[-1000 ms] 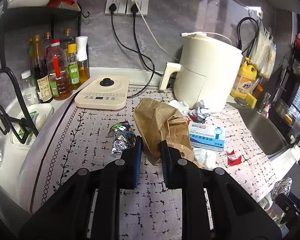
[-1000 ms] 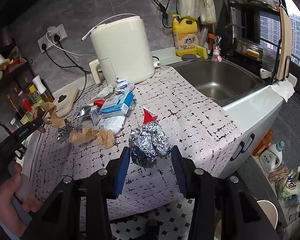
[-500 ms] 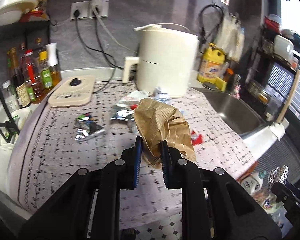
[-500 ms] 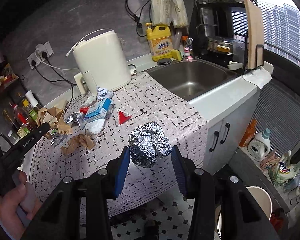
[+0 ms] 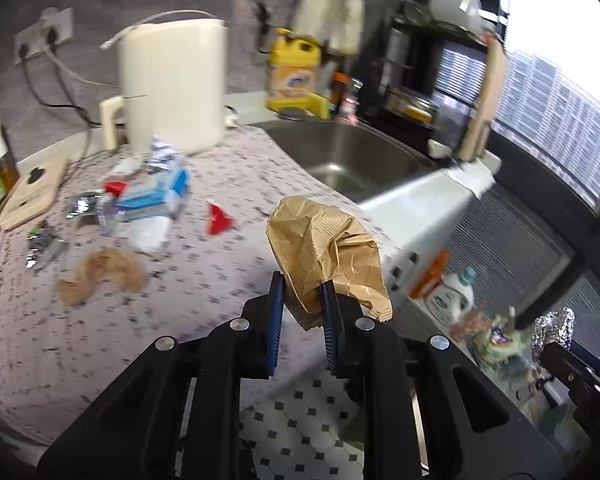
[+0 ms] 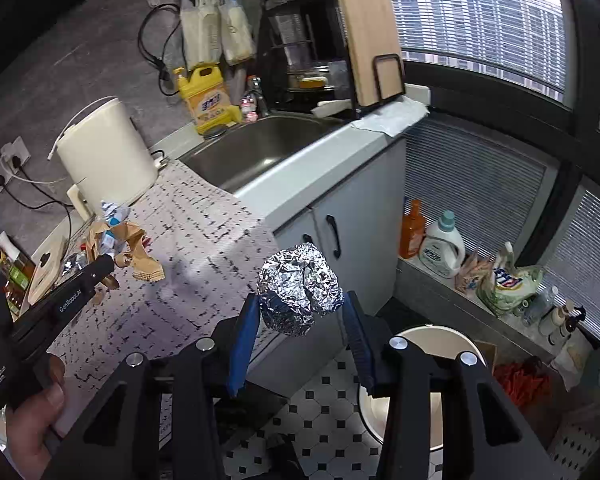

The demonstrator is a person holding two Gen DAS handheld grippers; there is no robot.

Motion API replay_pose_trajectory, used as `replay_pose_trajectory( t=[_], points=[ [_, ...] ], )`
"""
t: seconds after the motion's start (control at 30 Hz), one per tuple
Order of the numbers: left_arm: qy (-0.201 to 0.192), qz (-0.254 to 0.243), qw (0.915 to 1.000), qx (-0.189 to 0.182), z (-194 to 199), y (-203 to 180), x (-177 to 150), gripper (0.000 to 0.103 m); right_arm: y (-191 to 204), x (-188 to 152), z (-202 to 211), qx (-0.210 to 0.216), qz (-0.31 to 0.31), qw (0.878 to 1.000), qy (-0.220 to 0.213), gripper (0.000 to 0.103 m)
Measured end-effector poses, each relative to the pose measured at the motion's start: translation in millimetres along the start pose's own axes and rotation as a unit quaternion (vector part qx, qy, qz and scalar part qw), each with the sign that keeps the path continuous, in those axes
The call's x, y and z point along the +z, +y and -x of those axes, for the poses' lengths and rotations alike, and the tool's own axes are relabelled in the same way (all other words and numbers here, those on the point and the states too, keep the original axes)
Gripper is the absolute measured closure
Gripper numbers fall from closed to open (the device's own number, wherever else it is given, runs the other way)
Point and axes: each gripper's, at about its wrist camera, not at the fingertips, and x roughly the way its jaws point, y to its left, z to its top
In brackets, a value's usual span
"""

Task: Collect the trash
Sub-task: 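Lift the paper bag and foil ball and carry both toward the white bucket, then open the right gripper over the bucket while the left gripper releases the paper bag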

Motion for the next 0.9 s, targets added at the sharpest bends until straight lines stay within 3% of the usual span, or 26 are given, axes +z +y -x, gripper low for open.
replay_pose_trajectory(
  t=[0.2,0.47,0.5,0.53,0.6,0.9],
  points=[
    [0.038,-0.044,0.9971,-0.05,-15.2,-62.3,-22.5,0.085,-44.9,-10.9,7.1,-0.047,-0.033,0.998,0.006,0.059],
    [0.087,-0.091,0.9863,-0.107,-29.9,-134.9,-62.2,0.085,-100.5,-37.1,14.9,-0.091,-0.069,0.993,0.025,0.059],
    [0.092,-0.094,0.9851,-0.111,-31.7,-141.1,-66.1,0.085,-105.5,-39.7,14.8,-0.098,-0.072,0.992,0.026,0.055],
    [0.097,-0.097,0.984,-0.114,-33.2,-146.2,-69.8,0.085,-110.7,-43.2,15.8,-0.106,-0.074,0.991,0.024,0.051],
    [0.107,-0.103,0.9816,-0.12,-35.9,-154.0,-75.6,0.085,-118.0,-48.5,14.6,-0.118,-0.081,0.989,0.021,0.031],
    [0.131,-0.124,0.9756,-0.125,-49.2,-160.4,-86.3,0.085,-134.6,-67.3,5.6,-0.122,-0.116,0.985,0.037,0.032]
  ],
)
